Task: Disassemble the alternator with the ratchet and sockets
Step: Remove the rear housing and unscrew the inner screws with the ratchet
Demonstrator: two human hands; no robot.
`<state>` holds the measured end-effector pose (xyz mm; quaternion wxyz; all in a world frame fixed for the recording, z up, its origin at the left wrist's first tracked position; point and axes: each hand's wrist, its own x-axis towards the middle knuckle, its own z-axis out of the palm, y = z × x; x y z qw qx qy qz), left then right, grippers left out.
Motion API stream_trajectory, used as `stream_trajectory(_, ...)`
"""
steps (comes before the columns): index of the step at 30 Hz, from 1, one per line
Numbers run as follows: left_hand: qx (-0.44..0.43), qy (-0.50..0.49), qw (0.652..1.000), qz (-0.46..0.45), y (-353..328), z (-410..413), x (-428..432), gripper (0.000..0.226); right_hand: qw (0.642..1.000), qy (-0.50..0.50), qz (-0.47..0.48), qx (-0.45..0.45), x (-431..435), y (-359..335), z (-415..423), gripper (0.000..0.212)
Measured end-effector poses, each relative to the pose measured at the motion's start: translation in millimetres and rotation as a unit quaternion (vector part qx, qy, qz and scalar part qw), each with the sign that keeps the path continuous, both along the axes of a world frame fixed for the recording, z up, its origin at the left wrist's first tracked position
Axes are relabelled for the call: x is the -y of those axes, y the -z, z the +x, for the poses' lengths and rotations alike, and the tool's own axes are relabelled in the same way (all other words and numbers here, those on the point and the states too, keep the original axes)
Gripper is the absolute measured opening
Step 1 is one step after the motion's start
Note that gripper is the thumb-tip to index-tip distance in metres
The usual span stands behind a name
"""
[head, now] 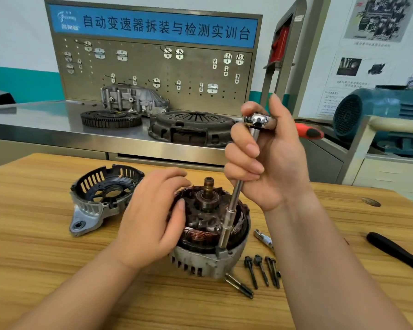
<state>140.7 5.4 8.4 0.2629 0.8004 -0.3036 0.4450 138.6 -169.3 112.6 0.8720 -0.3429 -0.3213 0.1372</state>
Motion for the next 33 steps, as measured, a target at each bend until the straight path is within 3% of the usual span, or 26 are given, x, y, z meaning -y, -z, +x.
stream_trajectory(2,-0.068,0.012,0.996,-0.06,5,5,-2,0.035,1.0,-0.001,0.005,0.01,-5,2,-3,0.041)
stream_trajectory(5,-0.204,0.075,0.963,-0.161,11,10,-1,0.038,1.0,-0.005,0.0,0.025,-13,3,-7,0.04)
stream_trajectory(8,-0.259,0.134,0.934,-0.206,13,13,-1,0.035,0.999,-0.007,-0.013,0.043,-19,1,-10,0.04)
stream_trajectory(12,-0.251,0.133,0.931,-0.229,7,9,3,0.033,0.996,-0.03,-0.034,0.079,-26,-1,-13,0.045)
stream_trajectory(15,-0.16,0.117,0.952,-0.231,-8,-1,6,0.03,0.994,-0.025,-0.047,0.099,-29,2,-15,0.05)
stream_trajectory(18,-0.079,0.169,0.973,-0.138,-14,-19,17,0.029,0.99,0.043,-0.053,0.124,-30,6,-16,0.05)
stream_trajectory(22,-0.123,0.162,0.978,-0.048,-4,-34,29,0.037,0.967,0.17,-0.08,0.174,-30,9,-18,0.047)
stream_trajectory(26,-0.145,0.142,0.978,-0.047,-5,-36,28,0.036,0.906,0.323,-0.121,0.245,-29,13,-22,0.035)
stream_trajectory(31,-0.18,0.166,0.967,-0.077,-7,-41,30,0.026,0.721,0.514,-0.153,0.44,-27,12,-25,0.015)
stream_trajectory(33,-0.184,0.168,0.965,-0.077,-8,-42,31,0.027,0.698,0.528,-0.158,0.458,-26,13,-26,0.016)
